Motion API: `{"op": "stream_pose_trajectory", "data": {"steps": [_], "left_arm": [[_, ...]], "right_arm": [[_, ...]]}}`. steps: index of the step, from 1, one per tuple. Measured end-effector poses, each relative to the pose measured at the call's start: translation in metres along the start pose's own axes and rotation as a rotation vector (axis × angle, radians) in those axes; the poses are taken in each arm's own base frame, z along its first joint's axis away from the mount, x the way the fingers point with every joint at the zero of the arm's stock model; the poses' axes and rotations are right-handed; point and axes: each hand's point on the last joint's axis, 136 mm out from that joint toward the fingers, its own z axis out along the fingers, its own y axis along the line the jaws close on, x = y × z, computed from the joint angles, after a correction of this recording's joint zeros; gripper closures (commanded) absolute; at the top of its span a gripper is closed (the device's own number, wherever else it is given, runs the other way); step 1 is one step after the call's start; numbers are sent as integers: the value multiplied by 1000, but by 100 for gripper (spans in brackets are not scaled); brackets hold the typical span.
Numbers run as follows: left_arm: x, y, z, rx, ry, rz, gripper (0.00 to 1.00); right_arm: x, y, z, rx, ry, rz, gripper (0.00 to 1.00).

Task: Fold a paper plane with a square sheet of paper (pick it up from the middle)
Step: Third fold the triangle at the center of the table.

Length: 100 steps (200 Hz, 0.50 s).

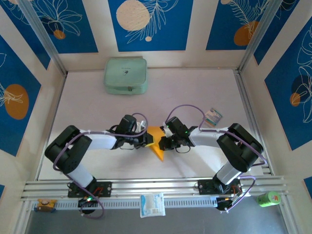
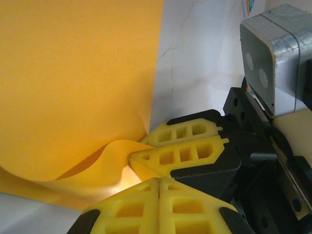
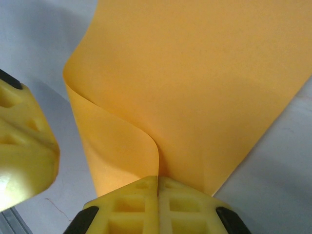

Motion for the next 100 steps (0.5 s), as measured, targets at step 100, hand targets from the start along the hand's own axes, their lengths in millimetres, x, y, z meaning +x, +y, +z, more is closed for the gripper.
{"op": "stream_pose_trajectory", "data": {"steps": [100], "left_arm": [[3,10,9,-11,14,-26,100]], "right_arm": [[0,0,0,0,-1,0,97]]}}
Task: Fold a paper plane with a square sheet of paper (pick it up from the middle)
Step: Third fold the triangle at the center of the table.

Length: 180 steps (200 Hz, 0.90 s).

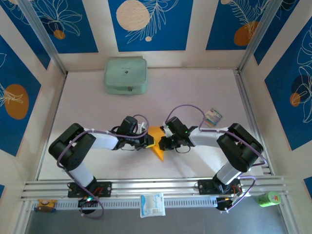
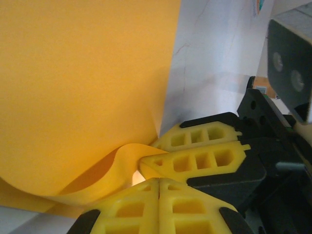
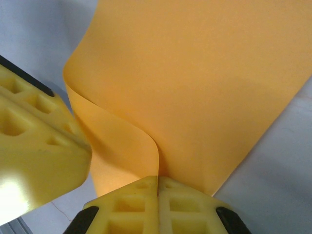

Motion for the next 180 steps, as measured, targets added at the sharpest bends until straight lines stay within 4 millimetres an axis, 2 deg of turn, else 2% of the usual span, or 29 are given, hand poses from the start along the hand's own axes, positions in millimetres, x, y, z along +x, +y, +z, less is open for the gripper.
{"op": "stream_pose_trajectory", "data": {"steps": [119,138,180], "left_arm": [[4,24,8,-61,17,-13,100],[4,24,8,-62,18,-6,100],[4,25,8,-62,18,12,100]], "right_arm": [[0,0,0,-1,0,0,96],[0,0,0,-1,0,0,91],[-1,1,-5,3,-8,30,73]]}}
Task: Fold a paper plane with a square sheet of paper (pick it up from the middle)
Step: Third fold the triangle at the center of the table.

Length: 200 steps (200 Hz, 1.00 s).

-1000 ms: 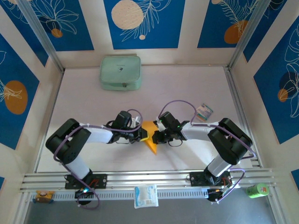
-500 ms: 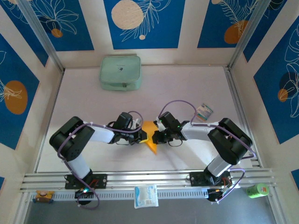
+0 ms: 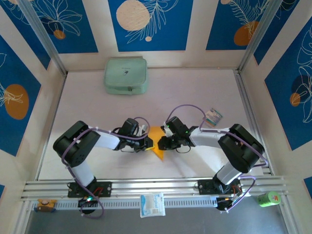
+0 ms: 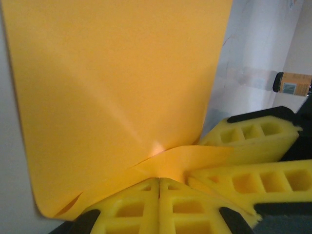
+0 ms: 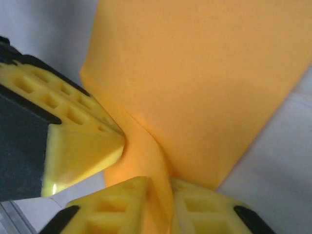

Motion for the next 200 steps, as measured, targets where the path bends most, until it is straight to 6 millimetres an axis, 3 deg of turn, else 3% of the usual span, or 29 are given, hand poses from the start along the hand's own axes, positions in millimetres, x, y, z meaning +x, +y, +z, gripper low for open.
{"op": "stream_pose_trajectory", "data": {"steps": [42,53,80,101,148,200], "left_arm": [[0,0,0,0,0,0,100],[0,0,0,0,0,0,100],[0,0,0,0,0,0,100],[0,0,0,0,0,0,100],[0,0,0,0,0,0,100],[0,0,0,0,1,0,100]], "right_arm": [[-10,7,-29,-9,-61,47,61],[-13,13,-38,-32,-84,48,63],[-12,30,-48,-103,-89,59,77],[2,40,-42,-135,-43,60,87],[32,50,-14,-126,84,41,93],[31,57,7,-80,134,25,93]]}}
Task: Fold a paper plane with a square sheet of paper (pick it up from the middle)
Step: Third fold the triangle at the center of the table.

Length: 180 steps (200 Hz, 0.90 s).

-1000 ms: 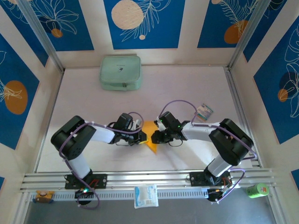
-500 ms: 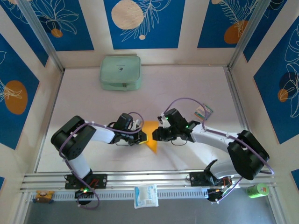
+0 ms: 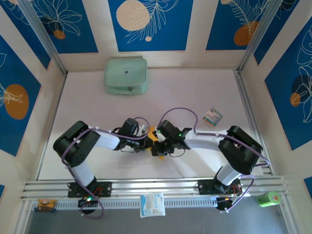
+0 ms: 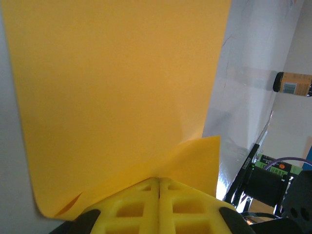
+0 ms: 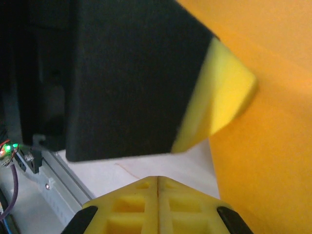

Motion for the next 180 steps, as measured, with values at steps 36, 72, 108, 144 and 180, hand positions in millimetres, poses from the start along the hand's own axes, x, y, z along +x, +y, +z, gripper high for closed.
{"op": "stream_pose_trajectory", "data": {"steps": [36,72,108,144,180], "left_arm": [[0,0,0,0,0,0,100],[0,0,0,0,0,0,100],[0,0,0,-1,1,0,100],[0,0,0,-1,1,0,100],[0,0,0,-1,1,-1,100]], "right_arm": [[3,-11,8,43,22,20,93],[6,-18,10,52,30,32,93],[12,-25,8,39,28,43,93],[15,-29,5,14,22,60,92],[18,-30,4,-24,17,72,92]]}}
